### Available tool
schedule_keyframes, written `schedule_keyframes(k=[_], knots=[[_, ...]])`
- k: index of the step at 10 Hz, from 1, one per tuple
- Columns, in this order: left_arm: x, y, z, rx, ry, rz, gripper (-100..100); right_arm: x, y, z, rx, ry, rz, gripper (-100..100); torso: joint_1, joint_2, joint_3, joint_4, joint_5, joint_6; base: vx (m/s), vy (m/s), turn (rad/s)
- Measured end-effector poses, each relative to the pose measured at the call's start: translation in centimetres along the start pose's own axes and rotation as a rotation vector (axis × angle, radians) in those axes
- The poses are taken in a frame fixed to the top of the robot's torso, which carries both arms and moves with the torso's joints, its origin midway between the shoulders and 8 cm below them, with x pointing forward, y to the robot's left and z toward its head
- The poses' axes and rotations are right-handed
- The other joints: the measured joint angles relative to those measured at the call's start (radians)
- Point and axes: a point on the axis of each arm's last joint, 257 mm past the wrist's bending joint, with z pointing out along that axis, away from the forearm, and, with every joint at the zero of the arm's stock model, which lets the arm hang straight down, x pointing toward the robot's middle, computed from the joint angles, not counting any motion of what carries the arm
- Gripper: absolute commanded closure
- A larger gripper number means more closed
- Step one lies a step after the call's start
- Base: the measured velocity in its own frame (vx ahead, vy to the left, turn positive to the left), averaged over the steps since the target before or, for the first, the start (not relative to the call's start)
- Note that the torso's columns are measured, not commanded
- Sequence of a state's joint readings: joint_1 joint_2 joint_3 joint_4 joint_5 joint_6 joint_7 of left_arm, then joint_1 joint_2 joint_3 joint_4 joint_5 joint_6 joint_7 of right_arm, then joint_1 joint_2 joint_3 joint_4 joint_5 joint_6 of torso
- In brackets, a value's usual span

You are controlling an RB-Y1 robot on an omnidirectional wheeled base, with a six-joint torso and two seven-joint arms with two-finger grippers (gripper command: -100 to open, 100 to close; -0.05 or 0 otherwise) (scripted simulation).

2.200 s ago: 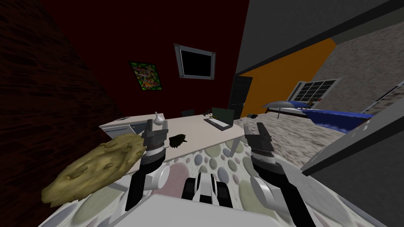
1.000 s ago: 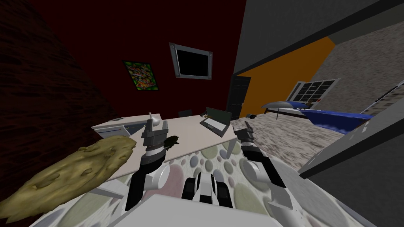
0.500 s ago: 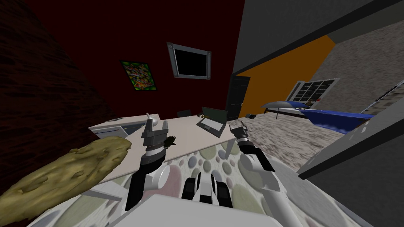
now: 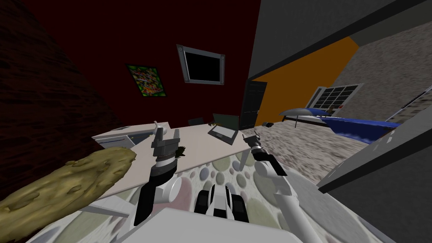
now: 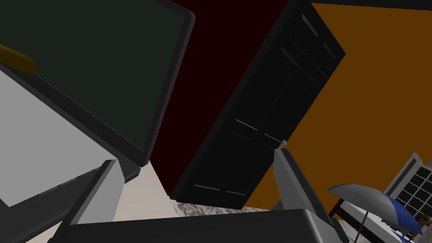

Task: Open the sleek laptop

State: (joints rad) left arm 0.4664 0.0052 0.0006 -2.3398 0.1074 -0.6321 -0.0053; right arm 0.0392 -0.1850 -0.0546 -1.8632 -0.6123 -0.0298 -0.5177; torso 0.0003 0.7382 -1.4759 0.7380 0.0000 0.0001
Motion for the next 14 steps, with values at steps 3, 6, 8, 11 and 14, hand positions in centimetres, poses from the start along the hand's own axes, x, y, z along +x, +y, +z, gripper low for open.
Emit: schedule_keyframes(k=[3,6,8,11,14], knots=[[0.0,0.0,0.0,0.000,0.000,0.000,0,-1.1,-2.1,1.4,0.055,-0.035,0.135,-100,-0.001,0.000,0.000,0.000,0.000,0.000,0.018,-0.060,0.001],[0.0,0.0,0.0,0.000,0.000,0.000,0,-2.0,-4.4,2.7,0.113,-0.076,0.282,-100,-0.002,-0.001,-0.001,0.000,0.000,0.000,0.031,-0.076,0.000],[0.0,0.0,0.0,0.000,0.000,0.000,0,-2.6,-6.0,3.3,0.154,-0.106,0.381,-100,0.000,0.000,0.000,0.000,0.000,0.000,0.026,-0.067,-0.001],[0.0,0.0,0.0,0.000,0.000,0.000,0,-2.9,-8.6,4.4,0.217,-0.150,0.532,-100,-0.001,-0.001,0.000,0.000,0.000,0.000,0.031,-0.068,0.000],[0.0,0.0,0.0,0.000,0.000,0.000,0,-2.7,-11.3,5.4,0.287,-0.202,0.686,-100,-0.001,-0.001,0.000,0.000,0.000,0.000,0.031,-0.073,0.000]])
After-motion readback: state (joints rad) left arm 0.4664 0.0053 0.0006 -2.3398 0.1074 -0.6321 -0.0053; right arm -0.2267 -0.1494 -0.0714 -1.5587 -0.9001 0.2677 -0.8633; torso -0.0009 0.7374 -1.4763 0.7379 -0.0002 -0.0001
